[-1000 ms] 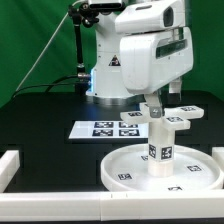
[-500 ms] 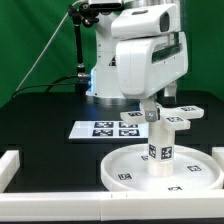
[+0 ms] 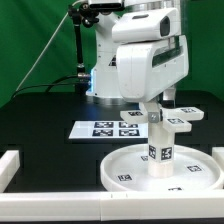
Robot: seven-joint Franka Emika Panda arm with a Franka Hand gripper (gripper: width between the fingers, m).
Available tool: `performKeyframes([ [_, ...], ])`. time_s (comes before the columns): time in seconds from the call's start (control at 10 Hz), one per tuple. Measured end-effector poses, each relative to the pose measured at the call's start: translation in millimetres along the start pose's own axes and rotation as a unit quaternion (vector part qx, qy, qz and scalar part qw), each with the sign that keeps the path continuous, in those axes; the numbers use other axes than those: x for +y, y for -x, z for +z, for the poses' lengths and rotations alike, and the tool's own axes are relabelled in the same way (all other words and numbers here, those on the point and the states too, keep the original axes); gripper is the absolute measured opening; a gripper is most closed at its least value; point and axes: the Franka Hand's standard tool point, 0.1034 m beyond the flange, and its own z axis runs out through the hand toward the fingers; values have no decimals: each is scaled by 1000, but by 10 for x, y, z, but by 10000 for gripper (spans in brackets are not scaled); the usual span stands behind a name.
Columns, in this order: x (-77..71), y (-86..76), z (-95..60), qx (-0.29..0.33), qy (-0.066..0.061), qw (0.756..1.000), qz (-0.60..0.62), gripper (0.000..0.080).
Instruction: Assemble round table
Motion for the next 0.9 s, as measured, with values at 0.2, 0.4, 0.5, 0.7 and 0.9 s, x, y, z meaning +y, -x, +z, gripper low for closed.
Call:
performKeyframes([
  [0.2, -1, 0, 1, 0, 0, 1000, 19, 440],
  [0.4, 1, 2, 0, 0, 0, 999, 42, 440],
  [0.5, 2, 5, 0, 3, -2, 993, 121, 440],
  [0.7, 9, 2, -3, 5, 0, 974, 226, 441],
  [0.9, 15, -2, 4, 20, 8, 950, 313, 442],
])
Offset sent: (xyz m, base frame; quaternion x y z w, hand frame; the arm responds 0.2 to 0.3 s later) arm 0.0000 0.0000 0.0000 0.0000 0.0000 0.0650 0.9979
